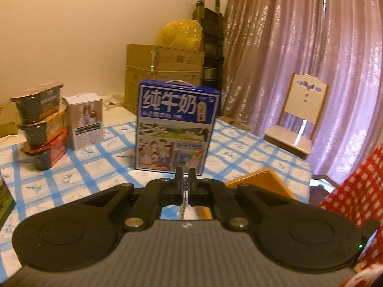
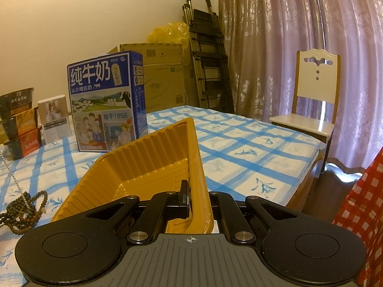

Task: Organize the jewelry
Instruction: 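Lift the pearl necklace high with the left tool and swing it over the tray, then lower the pearl necklace into the tray and open the left tool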

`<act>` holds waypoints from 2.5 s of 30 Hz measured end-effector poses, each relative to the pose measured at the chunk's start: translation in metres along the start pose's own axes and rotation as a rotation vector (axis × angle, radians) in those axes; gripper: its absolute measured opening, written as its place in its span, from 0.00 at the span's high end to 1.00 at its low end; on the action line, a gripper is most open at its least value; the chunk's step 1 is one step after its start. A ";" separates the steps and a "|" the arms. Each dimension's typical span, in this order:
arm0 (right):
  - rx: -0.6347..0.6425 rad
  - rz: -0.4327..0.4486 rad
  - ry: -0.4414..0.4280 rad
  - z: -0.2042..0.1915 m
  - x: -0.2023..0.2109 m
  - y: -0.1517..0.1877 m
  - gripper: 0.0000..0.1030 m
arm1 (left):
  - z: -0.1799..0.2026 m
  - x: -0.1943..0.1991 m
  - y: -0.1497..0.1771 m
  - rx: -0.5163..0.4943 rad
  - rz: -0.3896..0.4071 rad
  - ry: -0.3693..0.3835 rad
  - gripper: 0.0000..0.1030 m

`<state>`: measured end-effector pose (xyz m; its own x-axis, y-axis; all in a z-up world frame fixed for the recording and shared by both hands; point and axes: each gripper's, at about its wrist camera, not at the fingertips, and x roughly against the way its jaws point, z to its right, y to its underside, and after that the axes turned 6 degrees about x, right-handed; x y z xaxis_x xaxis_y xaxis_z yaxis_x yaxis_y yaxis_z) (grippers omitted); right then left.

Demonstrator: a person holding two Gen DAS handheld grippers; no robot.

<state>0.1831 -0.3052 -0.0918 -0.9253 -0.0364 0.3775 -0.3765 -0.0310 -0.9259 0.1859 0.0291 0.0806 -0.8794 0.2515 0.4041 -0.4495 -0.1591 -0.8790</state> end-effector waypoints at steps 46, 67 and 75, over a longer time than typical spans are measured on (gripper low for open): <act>-0.009 0.005 -0.007 -0.006 0.000 -0.005 0.95 | 0.121 -0.142 0.074 0.156 -0.340 0.314 0.98; -0.012 0.005 -0.007 -0.007 0.002 -0.003 0.95 | 0.082 -0.143 0.106 0.239 -0.389 0.231 0.83; -0.014 0.003 -0.008 -0.004 0.003 -0.002 0.95 | 0.044 -0.106 0.115 0.222 -0.339 0.144 0.81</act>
<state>0.1814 -0.3013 -0.0887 -0.9263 -0.0441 0.3743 -0.3739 -0.0164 -0.9273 0.2203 -0.0582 -0.0518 -0.6523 0.4529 0.6077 -0.7461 -0.2425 -0.6201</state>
